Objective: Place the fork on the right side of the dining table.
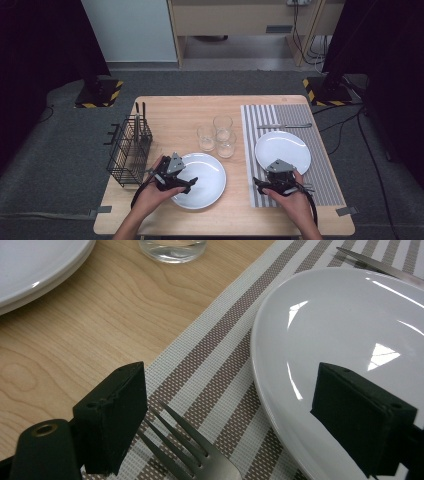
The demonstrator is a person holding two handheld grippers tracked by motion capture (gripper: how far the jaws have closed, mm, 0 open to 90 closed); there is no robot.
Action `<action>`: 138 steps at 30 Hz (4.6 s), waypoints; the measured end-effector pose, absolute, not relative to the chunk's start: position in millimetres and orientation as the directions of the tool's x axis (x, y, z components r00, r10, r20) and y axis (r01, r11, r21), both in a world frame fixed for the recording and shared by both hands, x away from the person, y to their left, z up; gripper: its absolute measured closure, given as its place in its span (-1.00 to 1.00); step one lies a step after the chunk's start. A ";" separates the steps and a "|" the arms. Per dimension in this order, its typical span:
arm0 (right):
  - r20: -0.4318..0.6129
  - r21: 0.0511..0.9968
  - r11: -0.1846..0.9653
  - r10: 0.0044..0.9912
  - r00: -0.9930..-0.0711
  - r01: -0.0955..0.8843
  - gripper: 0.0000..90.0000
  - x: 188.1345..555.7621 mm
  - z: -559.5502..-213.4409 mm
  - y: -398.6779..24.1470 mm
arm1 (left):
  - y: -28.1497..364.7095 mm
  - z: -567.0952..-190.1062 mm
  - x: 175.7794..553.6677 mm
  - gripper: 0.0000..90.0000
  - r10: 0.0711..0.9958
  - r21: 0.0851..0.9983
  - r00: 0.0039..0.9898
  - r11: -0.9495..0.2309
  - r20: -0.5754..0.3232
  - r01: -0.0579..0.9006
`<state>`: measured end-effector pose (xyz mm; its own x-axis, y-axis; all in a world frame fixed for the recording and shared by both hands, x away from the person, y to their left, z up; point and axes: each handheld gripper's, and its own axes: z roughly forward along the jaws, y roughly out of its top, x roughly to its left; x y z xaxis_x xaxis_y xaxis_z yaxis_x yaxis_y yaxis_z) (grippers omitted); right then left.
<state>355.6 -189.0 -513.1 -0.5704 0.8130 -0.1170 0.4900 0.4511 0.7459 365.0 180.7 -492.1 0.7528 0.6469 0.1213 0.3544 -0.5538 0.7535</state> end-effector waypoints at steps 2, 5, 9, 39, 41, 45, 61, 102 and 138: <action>-0.117 0.747 0.447 0.817 -0.564 0.493 -0.68 355.4 -513.2 -191.7 | 180.9 -491.9 364.9 -0.86 0.646 0.754 0.754 -0.554 0.120 0.354; -0.112 0.747 0.440 0.822 -0.559 0.498 -0.68 355.0 -513.7 -196.5 | 181.2 -491.9 364.8 -0.86 0.646 0.754 0.754 -0.553 0.121 0.354; -0.113 0.748 0.431 0.832 -0.543 0.505 -0.68 354.5 -513.9 -204.3 | 181.4 -493.0 364.6 -0.86 0.644 0.752 0.755 -0.556 0.120 0.355; -0.108 0.747 0.400 0.861 -0.498 0.530 -0.73 355.0 -514.8 -227.1 | 177.3 -497.5 362.0 -0.86 0.625 0.727 0.769 -0.590 0.137 0.350; -0.107 0.748 0.400 0.860 -0.499 0.529 -0.73 355.1 -514.9 -227.7 | 177.6 -497.6 362.1 -0.86 0.626 0.726 0.768 -0.591 0.137 0.351; -0.104 0.749 0.396 0.862 -0.496 0.532 -0.73 354.8 -515.1 -227.9 | 177.6 -498.1 362.0 -0.86 0.625 0.724 0.768 -0.593 0.140 0.351; -0.101 0.750 0.388 0.867 -0.488 0.535 -0.76 355.4 -515.6 -230.6 | 175.1 -499.3 360.9 -0.86 0.616 0.718 0.775 -0.604 0.144 0.347; 0.012 0.763 0.392 0.787 -0.617 0.514 -0.87 398.2 -463.1 -152.7 | 176.1 -498.8 357.1 -0.87 0.643 0.750 0.758 -0.554 0.109 0.362; 0.000 0.736 0.432 0.770 -0.639 0.521 -0.86 462.0 -456.6 -97.8 | 178.1 -499.4 358.7 -0.87 0.642 0.756 0.761 -0.544 0.095 0.364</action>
<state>462.0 -97.8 -456.6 -0.6385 0.7696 -0.0001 0.5210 0.4324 0.7359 358.7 178.1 -499.4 0.7611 0.6417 0.0951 0.3642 -0.5441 0.7559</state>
